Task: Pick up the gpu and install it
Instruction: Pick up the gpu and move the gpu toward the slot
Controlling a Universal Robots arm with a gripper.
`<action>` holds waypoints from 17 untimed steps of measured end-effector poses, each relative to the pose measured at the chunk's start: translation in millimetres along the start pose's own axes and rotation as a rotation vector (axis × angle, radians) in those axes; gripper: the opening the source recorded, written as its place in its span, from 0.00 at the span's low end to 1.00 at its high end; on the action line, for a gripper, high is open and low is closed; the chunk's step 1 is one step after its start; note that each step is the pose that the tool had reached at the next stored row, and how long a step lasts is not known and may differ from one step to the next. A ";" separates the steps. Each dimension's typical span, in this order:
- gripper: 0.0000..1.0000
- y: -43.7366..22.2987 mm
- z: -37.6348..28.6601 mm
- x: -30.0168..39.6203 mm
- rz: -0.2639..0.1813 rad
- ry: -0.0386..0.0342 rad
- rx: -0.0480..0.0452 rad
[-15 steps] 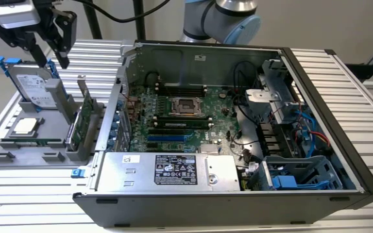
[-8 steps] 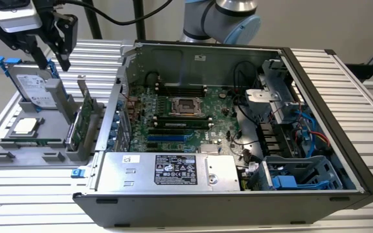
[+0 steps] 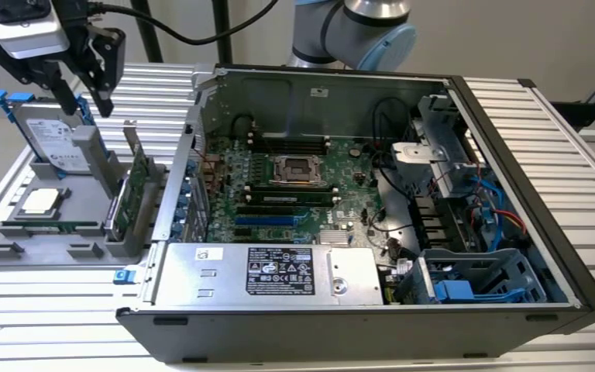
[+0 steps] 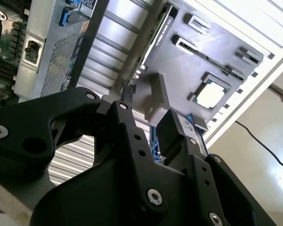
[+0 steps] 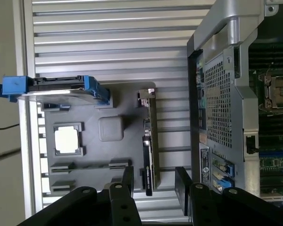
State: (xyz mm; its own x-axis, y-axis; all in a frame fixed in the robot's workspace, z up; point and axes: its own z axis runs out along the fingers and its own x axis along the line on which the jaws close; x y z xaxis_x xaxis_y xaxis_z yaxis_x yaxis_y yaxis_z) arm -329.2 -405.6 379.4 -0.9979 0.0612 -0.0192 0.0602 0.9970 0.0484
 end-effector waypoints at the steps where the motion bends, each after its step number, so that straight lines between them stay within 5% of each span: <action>1: 1.00 -0.1 0.5 0.0 0.000 0.0000 0.0000; 17: 1.00 -0.6 5.8 0.1 0.000 -0.0001 -0.0001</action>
State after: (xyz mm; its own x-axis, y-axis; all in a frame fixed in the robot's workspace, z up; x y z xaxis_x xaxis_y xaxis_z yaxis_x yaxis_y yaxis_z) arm -329.1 -405.9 373.6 -0.9979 0.0611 -0.0193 0.0601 0.9970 0.0484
